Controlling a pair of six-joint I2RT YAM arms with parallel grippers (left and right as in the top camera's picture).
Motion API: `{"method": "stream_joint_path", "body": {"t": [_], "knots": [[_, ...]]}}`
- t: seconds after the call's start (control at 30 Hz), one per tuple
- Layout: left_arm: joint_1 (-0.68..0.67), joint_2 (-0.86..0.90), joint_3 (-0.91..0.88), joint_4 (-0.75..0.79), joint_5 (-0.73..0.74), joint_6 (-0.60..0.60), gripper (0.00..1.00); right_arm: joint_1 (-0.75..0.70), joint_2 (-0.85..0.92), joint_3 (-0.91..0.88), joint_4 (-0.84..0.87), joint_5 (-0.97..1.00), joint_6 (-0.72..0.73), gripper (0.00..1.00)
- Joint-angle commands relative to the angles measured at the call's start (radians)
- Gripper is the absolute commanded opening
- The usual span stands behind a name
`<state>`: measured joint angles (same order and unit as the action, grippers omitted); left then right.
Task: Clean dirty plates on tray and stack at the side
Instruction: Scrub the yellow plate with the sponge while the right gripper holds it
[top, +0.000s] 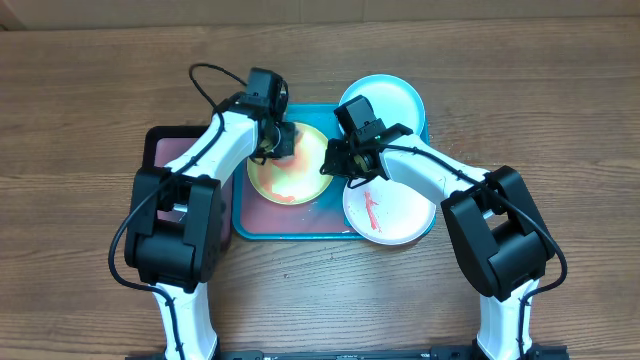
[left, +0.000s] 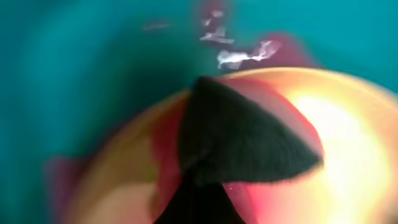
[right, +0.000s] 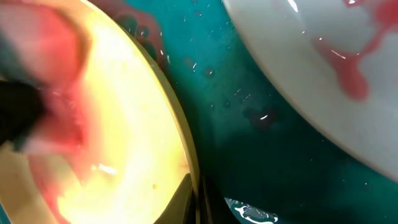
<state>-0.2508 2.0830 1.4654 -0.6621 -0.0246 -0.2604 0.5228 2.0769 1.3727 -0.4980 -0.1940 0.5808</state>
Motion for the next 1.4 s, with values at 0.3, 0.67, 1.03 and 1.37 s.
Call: {"method": "stream_joint_path", "body": {"t": [0.3,0.67,1.03,1.37], "knots": [[-0.092,0.015,0.029,-0.296,0.306,0.325,0.04,-0.001,-0.005,0.001,0.004,-0.01,-0.001,0.04],[-0.12,0.015,0.029,-0.017,0.033,0.103,0.04,-0.001,-0.005,0.001,-0.003,-0.01,-0.001,0.04],[-0.088,0.015,0.053,-0.142,-0.389,-0.103,0.04,-0.001,-0.005,0.001,-0.004,-0.01,-0.001,0.04],[-0.09,0.016,0.05,-0.348,0.484,0.267,0.04,-0.001,-0.005,0.001,-0.005,-0.01,0.0,0.04]]}}
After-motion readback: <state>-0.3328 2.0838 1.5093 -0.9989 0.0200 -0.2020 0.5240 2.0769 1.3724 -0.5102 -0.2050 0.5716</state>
